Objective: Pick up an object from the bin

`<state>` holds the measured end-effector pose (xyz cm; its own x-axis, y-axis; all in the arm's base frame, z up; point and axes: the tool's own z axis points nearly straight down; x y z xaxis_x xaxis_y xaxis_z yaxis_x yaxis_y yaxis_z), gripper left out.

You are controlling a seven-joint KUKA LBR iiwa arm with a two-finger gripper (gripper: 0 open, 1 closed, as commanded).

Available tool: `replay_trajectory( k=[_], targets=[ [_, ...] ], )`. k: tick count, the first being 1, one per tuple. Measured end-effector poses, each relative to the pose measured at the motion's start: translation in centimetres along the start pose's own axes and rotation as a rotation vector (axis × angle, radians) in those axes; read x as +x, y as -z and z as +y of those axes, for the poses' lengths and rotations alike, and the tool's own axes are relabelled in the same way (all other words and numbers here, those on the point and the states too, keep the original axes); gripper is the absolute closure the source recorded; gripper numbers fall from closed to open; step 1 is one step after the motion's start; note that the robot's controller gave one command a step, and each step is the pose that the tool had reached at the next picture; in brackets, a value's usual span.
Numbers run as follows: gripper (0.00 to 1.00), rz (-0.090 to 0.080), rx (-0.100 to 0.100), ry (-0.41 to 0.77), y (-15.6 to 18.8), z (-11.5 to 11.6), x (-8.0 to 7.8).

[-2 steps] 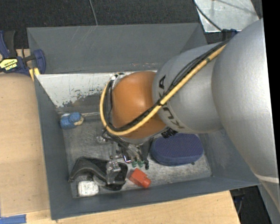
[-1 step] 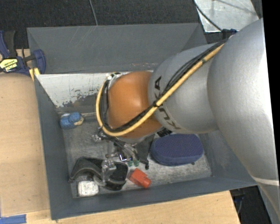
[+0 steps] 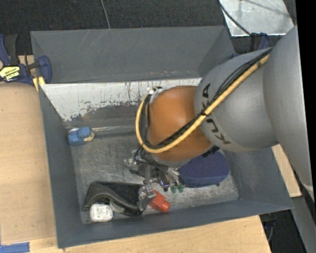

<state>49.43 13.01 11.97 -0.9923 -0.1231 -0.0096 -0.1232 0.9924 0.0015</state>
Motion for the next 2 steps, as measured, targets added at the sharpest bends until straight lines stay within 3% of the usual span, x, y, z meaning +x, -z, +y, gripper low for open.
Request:
replay_trajectory(
  k=[1,2],
  targets=[
    [0.00,-0.001,0.005,-0.033,-0.5,0.5,-0.2],
    [0.00,0.004,-0.001,-0.311,2.7,5.4,0.0]
  ],
)
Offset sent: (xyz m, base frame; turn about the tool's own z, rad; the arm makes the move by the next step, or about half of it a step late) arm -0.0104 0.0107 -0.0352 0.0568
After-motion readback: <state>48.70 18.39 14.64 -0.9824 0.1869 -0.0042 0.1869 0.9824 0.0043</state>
